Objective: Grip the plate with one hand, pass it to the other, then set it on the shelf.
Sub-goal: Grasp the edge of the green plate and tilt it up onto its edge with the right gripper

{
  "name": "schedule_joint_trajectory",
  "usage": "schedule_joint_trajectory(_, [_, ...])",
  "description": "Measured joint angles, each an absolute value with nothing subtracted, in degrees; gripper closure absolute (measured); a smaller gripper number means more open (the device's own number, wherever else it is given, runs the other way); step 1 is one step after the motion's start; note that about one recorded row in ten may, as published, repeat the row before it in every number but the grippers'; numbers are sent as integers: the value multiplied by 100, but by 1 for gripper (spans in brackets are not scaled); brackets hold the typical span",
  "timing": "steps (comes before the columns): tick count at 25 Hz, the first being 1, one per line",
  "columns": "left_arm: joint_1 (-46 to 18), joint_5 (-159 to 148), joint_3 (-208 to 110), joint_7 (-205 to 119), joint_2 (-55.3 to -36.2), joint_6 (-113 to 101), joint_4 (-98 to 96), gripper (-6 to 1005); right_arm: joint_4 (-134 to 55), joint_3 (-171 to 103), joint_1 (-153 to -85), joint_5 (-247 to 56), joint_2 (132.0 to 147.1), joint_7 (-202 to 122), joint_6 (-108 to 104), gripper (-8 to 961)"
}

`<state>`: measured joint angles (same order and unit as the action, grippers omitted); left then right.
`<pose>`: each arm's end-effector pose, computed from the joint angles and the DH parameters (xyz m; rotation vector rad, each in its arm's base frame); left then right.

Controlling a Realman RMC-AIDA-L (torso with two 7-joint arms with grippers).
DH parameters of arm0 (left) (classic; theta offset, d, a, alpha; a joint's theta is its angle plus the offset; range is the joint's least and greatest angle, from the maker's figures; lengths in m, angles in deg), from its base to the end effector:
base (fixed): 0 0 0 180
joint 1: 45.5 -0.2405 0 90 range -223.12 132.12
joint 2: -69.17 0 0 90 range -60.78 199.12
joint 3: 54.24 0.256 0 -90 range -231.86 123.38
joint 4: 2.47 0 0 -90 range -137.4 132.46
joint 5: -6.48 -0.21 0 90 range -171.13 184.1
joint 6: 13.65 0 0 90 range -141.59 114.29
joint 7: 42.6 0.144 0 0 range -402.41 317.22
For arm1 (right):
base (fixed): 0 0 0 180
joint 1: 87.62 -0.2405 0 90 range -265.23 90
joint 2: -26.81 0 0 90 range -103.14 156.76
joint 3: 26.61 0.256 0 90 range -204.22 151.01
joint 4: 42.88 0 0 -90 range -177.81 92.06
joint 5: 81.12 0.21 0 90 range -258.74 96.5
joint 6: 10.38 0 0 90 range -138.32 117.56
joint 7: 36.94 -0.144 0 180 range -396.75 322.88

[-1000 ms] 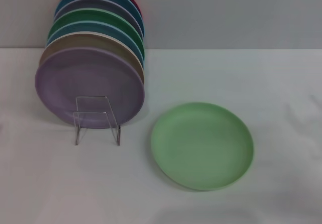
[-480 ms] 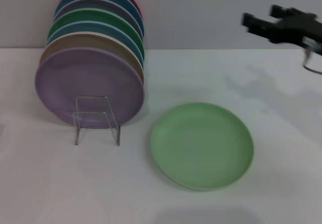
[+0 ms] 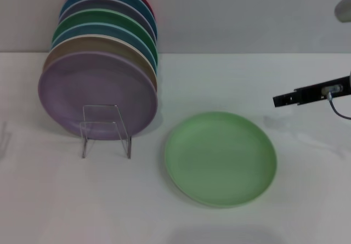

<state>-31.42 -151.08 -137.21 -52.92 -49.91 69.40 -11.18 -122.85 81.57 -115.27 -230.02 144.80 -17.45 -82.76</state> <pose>-0.3651 0.2673 0.0462 -1.3019 -0.4210 -0.7501 0.2157 0.3839 0.0490 -2.1376 1.2053 -0.0705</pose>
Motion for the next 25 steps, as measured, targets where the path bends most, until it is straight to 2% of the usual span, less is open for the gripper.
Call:
schedule_joint_trajectory(10, [-3105, -15113, -13721, -5288, -4991, 6931, -1099, 202, -11297, 8123, -11940, -22721, 14469, -1218, -8204, 141])
schedule_joint_trajectory(25, [-3091, -15110, -13721, -5288, -4991, 6906, -1073, 203, -10523, 7858, -12221, -22568, 14482, -982, -7905, 195])
